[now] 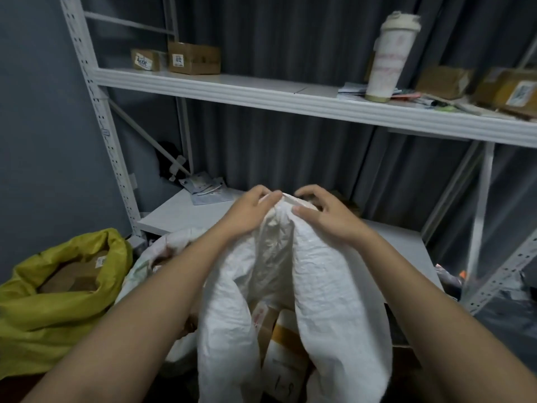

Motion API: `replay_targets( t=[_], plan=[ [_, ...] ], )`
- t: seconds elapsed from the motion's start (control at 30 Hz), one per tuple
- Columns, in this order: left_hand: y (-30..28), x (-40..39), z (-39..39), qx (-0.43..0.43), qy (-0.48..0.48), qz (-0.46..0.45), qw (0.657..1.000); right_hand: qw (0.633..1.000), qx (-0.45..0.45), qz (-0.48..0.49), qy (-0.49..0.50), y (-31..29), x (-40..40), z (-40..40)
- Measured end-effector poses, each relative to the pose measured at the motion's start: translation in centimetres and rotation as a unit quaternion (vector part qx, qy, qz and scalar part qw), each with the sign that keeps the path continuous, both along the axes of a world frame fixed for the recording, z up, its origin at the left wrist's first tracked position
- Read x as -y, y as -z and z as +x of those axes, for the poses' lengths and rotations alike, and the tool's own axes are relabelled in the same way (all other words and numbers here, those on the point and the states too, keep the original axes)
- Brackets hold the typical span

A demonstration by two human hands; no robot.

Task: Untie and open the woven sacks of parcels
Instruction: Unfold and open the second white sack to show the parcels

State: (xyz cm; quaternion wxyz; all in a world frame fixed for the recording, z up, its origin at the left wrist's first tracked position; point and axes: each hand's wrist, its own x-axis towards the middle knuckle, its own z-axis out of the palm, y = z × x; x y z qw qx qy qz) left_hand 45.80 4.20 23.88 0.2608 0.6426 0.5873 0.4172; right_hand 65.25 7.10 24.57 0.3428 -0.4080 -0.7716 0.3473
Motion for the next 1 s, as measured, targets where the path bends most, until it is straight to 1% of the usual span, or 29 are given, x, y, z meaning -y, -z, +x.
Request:
replay_targets(
  t=[0.03, 0.07, 0.1, 0.13, 0.17, 0.2, 0.23, 0.27, 0.3, 0.33, 0.37, 0.4, 0.43, 0.47, 0.5, 0.53, 0.57, 0.6, 0.63, 0.67, 0.7, 0.73, 0.77, 0.8, 0.83, 0.87, 0.9, 0.93, 1.0],
  plan=[
    [-0.4, 0.0, -0.2, 0.090, 0.023, -0.033, 0.995, 1.000, 0.003, -0.007, 0.017, 0.2, 0.4, 0.6],
    [-0.8, 0.2, -0.4, 0.136, 0.036, -0.064, 0.988, 0.999, -0.011, -0.016, 0.035, 0.4, 0.9, 0.9],
    [-1.1, 0.4, -0.5, 0.123, 0.039, -0.086, 0.988, 0.997, -0.043, -0.036, 0.051, 0.5, 1.3, 0.9],
    [-1.4, 0.7, -0.4, 0.051, 0.026, -0.087, 0.995, 0.991, -0.085, -0.078, 0.064, 0.4, 1.8, 0.7],
    [-1.3, 1.0, -0.1, -0.063, -0.002, -0.068, 0.996, 0.979, -0.129, -0.142, 0.065, 0.3, 2.1, 0.6],
    [-1.4, 1.5, 0.3, -0.175, -0.020, -0.026, 0.984, 0.957, -0.175, -0.226, 0.050, 0.2, 2.2, 0.5],
    [-1.2, 2.0, 0.8, -0.235, -0.007, 0.026, 0.972, 0.928, -0.214, -0.303, 0.023, 0.1, 2.5, 0.4],
    [-1.1, 2.6, 1.4, -0.241, 0.032, 0.068, 0.968, 0.904, -0.242, -0.353, 0.002, 0.0, 2.8, 0.3],
    [-0.9, 3.1, 1.8, -0.221, 0.074, 0.089, 0.968, 0.898, -0.248, -0.363, -0.002, 0.1, 2.9, 0.2],
    [-0.7, 3.3, 1.9, -0.179, 0.113, 0.097, 0.973, 0.917, -0.221, -0.331, 0.014, 0.2, 3.1, 0.2],
    [-0.7, 3.3, 1.9, -0.131, 0.134, 0.090, 0.978, 0.951, -0.160, -0.264, 0.034, 0.1, 3.6, 0.4],
    [-0.7, 3.2, 1.8, -0.086, 0.144, 0.084, 0.982, 0.976, -0.091, -0.192, 0.052, 0.1, 4.2, 0.7],
    [-0.9, 2.9, 1.5, -0.040, 0.148, 0.076, 0.985, 0.987, -0.033, -0.149, 0.054, 0.1, 5.1, 1.1],
    [-1.0, 2.7, 1.2, 0.020, 0.150, 0.055, 0.987, 0.988, -0.002, -0.151, 0.037, 0.0, 5.9, 1.5],
    [-1.2, 2.4, 1.0, 0.076, 0.143, 0.028, 0.986, 0.983, 0.006, -0.183, 0.017, 0.2, 6.5, 1.9],
    [-1.5, 2.2, 1.0, 0.103, 0.130, 0.008, 0.986, 0.977, -0.008, -0.214, 0.012, 0.4, 7.0, 2.2],
    [-1.6, 1.7, 0.8, 0.074, 0.099, 0.001, 0.992, 0.972, -0.041, -0.230, 0.025, 0.7, 7.1, 2.4],
    [-1.6, 1.4, 0.8, -0.023, 0.058, 0.005, 0.998, 0.966, -0.088, -0.235, 0.057, 0.9, 7.1, 2.2],
    [-1.5, 1.1, 1.0, -0.169, 0.004, 0.025, 0.985, 0.959, -0.133, -0.231, 0.096, 0.9, 6.9, 1.9],
    [-1.5, 1.3, 1.4, -0.287, -0.047, 0.060, 0.955, 0.949, -0.175, -0.224, 0.134, 0.8, 6.8, 1.3],
    [-1.5, 1.7, 1.9, -0.322, -0.079, 0.101, 0.938, 0.943, -0.204, -0.204, 0.163, 0.6, 6.4, 0.7],
    [-1.6, 2.5, 2.6, -0.292, -0.099, 0.137, 0.941, 0.945, -0.214, -0.168, 0.182, 0.3, 5.9, 0.2],
    [-1.8, 3.6, 3.3, -0.225, -0.110, 0.147, 0.957, 0.949, -0.209, -0.134, 0.194, -0.1, 5.2, -0.3],
    [-1.9, 4.6, 4.0, -0.126, -0.110, 0.136, 0.976, 0.952, -0.200, -0.119, 0.199, -0.6, 4.6, -0.8],
    [-1.9, 5.4, 4.5, -0.028, -0.101, 0.095, 0.990, 0.953, -0.194, -0.128, 0.196, -1.3, 4.0, -1.1],
    [-1.9, 6.2, 5.0, 0.058, -0.078, 0.031, 0.995, 0.948, -0.203, -0.164, 0.180, -2.1, 3.5, -1.5],
    [-1.8, 6.7, 5.2, 0.115, -0.045, -0.028, 0.992, 0.938, -0.227, -0.214, 0.152, -2.8, 3.1, -1.8],
    [-1.7, 6.9, 5.3, 0.136, -0.017, -0.065, 0.988, 0.919, -0.265, -0.265, 0.120, -3.4, 3.0, -2.1],
    [-1.5, 6.3, 5.2, 0.126, 0.013, -0.096, 0.987, 0.870, -0.352, -0.341, 0.058, -4.2, 3.1, -2.7]
  ],
)
